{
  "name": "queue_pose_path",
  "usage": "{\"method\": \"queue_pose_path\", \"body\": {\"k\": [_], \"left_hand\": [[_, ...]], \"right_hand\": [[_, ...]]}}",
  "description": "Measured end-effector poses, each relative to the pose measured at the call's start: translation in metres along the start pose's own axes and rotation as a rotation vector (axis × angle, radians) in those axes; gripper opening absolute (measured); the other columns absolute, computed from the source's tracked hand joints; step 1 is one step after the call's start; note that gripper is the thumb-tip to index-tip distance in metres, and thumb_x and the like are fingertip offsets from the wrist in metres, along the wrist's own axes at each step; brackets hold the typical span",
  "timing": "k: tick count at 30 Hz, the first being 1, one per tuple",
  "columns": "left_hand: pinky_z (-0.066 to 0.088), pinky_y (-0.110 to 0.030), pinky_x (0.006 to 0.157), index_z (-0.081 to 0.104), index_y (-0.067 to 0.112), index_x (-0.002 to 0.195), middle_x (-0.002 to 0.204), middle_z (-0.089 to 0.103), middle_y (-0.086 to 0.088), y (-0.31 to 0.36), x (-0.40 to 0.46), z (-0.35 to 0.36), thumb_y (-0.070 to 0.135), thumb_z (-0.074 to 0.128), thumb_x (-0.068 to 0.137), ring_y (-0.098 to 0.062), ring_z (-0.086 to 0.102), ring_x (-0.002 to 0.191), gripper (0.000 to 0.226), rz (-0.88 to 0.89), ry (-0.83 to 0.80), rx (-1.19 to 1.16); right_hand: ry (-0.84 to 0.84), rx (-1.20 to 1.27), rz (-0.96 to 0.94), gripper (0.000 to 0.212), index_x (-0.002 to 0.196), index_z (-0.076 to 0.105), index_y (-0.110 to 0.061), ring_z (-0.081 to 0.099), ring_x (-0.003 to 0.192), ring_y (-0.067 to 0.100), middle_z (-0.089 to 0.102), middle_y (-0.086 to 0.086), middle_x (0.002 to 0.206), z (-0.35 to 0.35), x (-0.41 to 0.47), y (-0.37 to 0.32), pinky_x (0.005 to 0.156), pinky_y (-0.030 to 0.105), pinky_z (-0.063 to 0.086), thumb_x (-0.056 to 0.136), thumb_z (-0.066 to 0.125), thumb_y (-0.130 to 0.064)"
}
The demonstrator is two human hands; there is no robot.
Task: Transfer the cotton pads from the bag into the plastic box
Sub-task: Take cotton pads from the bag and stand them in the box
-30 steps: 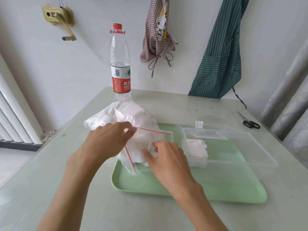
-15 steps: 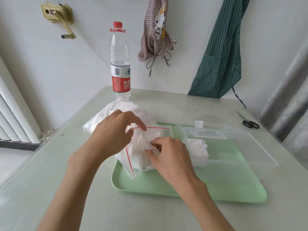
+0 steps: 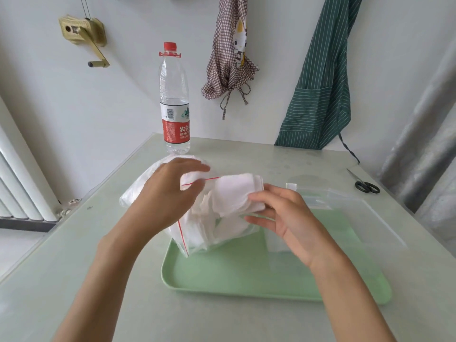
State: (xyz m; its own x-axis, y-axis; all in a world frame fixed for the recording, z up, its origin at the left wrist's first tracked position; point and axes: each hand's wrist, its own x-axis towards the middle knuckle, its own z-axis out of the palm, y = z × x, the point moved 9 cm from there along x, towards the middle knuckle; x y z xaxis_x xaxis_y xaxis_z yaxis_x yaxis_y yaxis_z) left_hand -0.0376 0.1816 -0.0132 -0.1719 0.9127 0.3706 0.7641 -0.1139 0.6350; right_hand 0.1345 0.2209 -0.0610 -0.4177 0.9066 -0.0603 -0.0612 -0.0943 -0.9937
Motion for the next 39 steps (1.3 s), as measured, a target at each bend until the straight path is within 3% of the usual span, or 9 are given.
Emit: {"method": "queue_pose_path", "body": {"k": [2, 5, 8, 11, 14, 19, 26, 32, 39], "left_hand": [[0.045, -0.025, 0.076, 0.066, 0.034, 0.105, 0.107, 0.062, 0.018, 0.013, -0.001, -0.005, 0.039, 0.052, 0.092, 0.012, 0.056, 0.083, 0.020, 0.004, 0.078, -0.119], [0.041, -0.019, 0.070, 0.065, 0.032, 0.084, 0.078, 0.065, 0.020, 0.023, -0.004, 0.005, 0.065, 0.044, 0.085, 0.007, 0.058, 0.078, 0.040, -0.035, 0.023, -0.173], [0.029, -0.017, 0.053, 0.057, 0.010, 0.066, 0.055, 0.047, 0.011, 0.024, -0.005, 0.024, 0.056, 0.045, 0.088, -0.004, 0.038, 0.050, 0.052, -0.046, -0.066, -0.197], [0.034, -0.021, 0.058, 0.063, -0.002, 0.078, 0.064, 0.060, -0.014, 0.021, -0.002, 0.030, 0.039, 0.056, 0.090, -0.010, 0.046, 0.056, 0.043, -0.076, -0.027, -0.346], [0.039, -0.008, 0.053, 0.070, 0.011, 0.080, 0.060, 0.069, 0.009, 0.021, -0.002, 0.031, 0.030, 0.059, 0.090, 0.004, 0.058, 0.055, 0.024, -0.118, 0.005, -0.480], [0.045, -0.011, 0.063, 0.074, 0.019, 0.085, 0.074, 0.073, 0.003, 0.019, -0.003, 0.033, 0.032, 0.059, 0.090, 0.001, 0.062, 0.065, 0.020, -0.114, 0.031, -0.457], [0.050, -0.022, 0.065, 0.072, 0.030, 0.089, 0.088, 0.071, 0.019, 0.013, -0.003, 0.029, 0.038, 0.071, 0.078, 0.006, 0.067, 0.076, 0.013, -0.145, 0.168, -0.473], [0.041, -0.023, 0.083, 0.070, 0.040, 0.087, 0.107, 0.061, 0.021, 0.041, -0.012, 0.011, 0.039, 0.069, 0.081, -0.003, 0.054, 0.105, 0.006, 0.091, 0.391, -0.283], [0.040, -0.010, 0.076, 0.074, 0.026, 0.083, 0.116, 0.059, 0.029, 0.039, -0.005, 0.030, 0.049, 0.065, 0.067, 0.012, 0.059, 0.098, 0.030, -0.117, 0.110, -0.731]], "right_hand": [[-0.074, 0.196, 0.049, 0.013, 0.091, 0.066, -0.005, 0.065, 0.075, 0.015, 0.068, 0.006, 0.083, 0.006, -0.002, 0.000, 0.068, 0.024, 0.056, 0.088, 0.053, -0.003], [-0.085, 0.321, 0.052, 0.016, 0.096, 0.066, -0.005, 0.066, 0.078, 0.015, 0.069, 0.008, 0.091, 0.005, -0.003, -0.004, 0.074, 0.024, 0.058, 0.088, 0.052, -0.003], [-0.066, 0.302, 0.010, 0.016, 0.095, 0.066, -0.005, 0.064, 0.083, 0.018, 0.067, 0.009, 0.091, 0.001, -0.004, -0.009, 0.076, 0.025, 0.057, 0.088, 0.052, -0.004], [0.065, 0.206, -0.024, 0.028, 0.076, 0.069, -0.013, 0.062, 0.076, 0.013, 0.065, 0.000, 0.074, -0.012, -0.002, -0.010, 0.075, 0.026, 0.053, 0.090, 0.046, -0.006], [0.146, 0.168, 0.008, 0.028, 0.080, 0.066, -0.019, 0.061, 0.077, 0.014, 0.065, -0.004, 0.074, -0.022, -0.001, -0.007, 0.077, 0.029, 0.047, 0.093, 0.042, -0.017], [0.043, 0.095, -0.007, 0.034, 0.064, 0.071, -0.022, 0.061, 0.067, 0.008, 0.065, -0.005, 0.069, -0.019, -0.004, -0.014, 0.077, 0.030, 0.051, 0.091, 0.052, -0.021], [0.077, 0.007, -0.039, 0.024, 0.089, 0.072, -0.013, 0.068, 0.072, 0.010, 0.073, 0.001, 0.080, -0.028, -0.005, -0.018, 0.073, 0.021, 0.057, 0.092, 0.051, -0.003], [0.168, -0.076, -0.092, 0.025, 0.111, 0.067, -0.002, 0.070, 0.076, 0.009, 0.074, 0.006, 0.092, -0.039, -0.003, -0.016, 0.069, 0.016, 0.055, 0.094, 0.049, 0.000], [0.206, -0.153, -0.161, 0.029, 0.106, 0.070, -0.005, 0.071, 0.077, 0.006, 0.075, -0.001, 0.087, -0.041, -0.006, -0.023, 0.066, 0.014, 0.054, 0.093, 0.046, 0.004]]}}
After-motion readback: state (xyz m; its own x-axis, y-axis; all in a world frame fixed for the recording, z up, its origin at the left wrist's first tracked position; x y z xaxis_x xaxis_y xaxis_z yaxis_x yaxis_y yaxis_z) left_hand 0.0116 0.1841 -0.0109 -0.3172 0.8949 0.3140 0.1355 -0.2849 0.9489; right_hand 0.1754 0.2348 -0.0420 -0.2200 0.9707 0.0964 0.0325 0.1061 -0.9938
